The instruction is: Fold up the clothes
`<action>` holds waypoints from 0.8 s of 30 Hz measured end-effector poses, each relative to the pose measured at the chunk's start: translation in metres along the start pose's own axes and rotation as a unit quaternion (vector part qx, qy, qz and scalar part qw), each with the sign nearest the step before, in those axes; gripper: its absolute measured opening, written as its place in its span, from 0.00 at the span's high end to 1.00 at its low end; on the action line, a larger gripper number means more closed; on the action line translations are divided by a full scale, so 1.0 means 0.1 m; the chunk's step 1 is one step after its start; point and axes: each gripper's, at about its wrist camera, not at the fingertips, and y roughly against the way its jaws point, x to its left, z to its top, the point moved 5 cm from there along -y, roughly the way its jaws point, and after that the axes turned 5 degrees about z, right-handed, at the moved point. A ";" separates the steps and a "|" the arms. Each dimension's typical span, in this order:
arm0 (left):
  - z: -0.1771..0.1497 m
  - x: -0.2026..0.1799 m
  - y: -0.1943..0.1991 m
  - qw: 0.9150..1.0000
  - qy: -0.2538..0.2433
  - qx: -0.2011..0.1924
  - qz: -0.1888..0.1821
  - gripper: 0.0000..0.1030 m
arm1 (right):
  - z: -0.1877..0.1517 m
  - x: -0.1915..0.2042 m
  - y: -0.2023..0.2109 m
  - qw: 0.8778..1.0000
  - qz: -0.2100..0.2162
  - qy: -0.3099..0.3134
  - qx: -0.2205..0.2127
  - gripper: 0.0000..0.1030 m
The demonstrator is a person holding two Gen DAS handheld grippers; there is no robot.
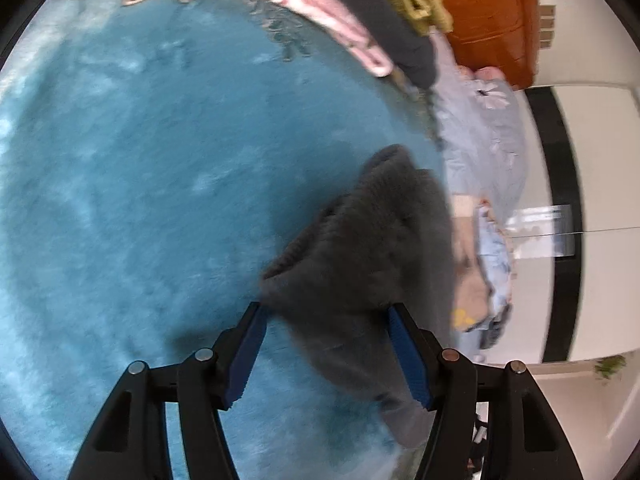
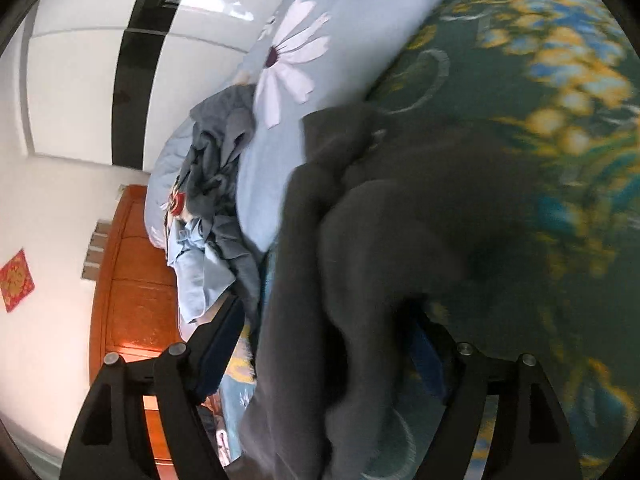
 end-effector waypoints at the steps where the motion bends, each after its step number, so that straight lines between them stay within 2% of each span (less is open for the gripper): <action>1: 0.01 0.00 -0.01 1.000 0.000 0.000 0.002 0.25 | 0.00 0.02 -0.06 1.000 -0.010 0.004 0.003 0.23; 3: 0.02 0.00 -0.04 1.000 -0.001 0.001 0.005 0.25 | 0.00 0.02 -0.17 1.000 -0.028 0.002 0.004 0.23; 8: 0.07 -0.01 -0.10 1.000 -0.003 0.004 0.013 0.26 | -0.06 0.02 -0.29 1.000 -0.028 -0.010 0.005 0.25; 9: 0.07 -0.01 -0.11 1.000 -0.004 0.004 0.014 0.26 | -0.07 0.04 -0.31 0.999 -0.034 -0.003 0.010 0.34; 10: 0.08 -0.02 -0.12 1.000 -0.004 0.005 0.016 0.26 | -0.09 0.06 -0.33 0.999 -0.043 0.006 0.016 0.49; 11: 0.09 -0.02 -0.14 1.000 -0.004 0.005 0.018 0.30 | -0.11 0.08 -0.33 0.998 -0.056 0.016 0.023 0.56; 13: 0.11 -0.07 -0.10 1.000 -0.012 0.002 0.021 0.37 | -0.13 0.13 -0.31 0.997 -0.067 0.032 0.030 0.78; 15: 0.13 -0.14 -0.05 0.999 -0.020 -0.001 0.025 0.46 | -0.14 0.22 -0.27 0.996 -0.066 0.048 0.034 0.86; 16: 0.13 -0.17 -0.03 0.999 -0.024 -0.003 0.027 0.48 | -0.14 0.29 -0.25 0.996 -0.059 0.058 0.035 0.90; 20: 0.17 -0.29 0.06 0.999 -0.040 -0.009 0.034 0.60 | -0.17 0.71 -0.02 0.993 -0.001 0.116 0.025 0.91; 24: 0.20 -0.66 0.39 0.996 -0.086 -0.032 0.002 0.63 | -0.24 1.12 0.38 0.985 0.067 0.160 0.016 0.93</action>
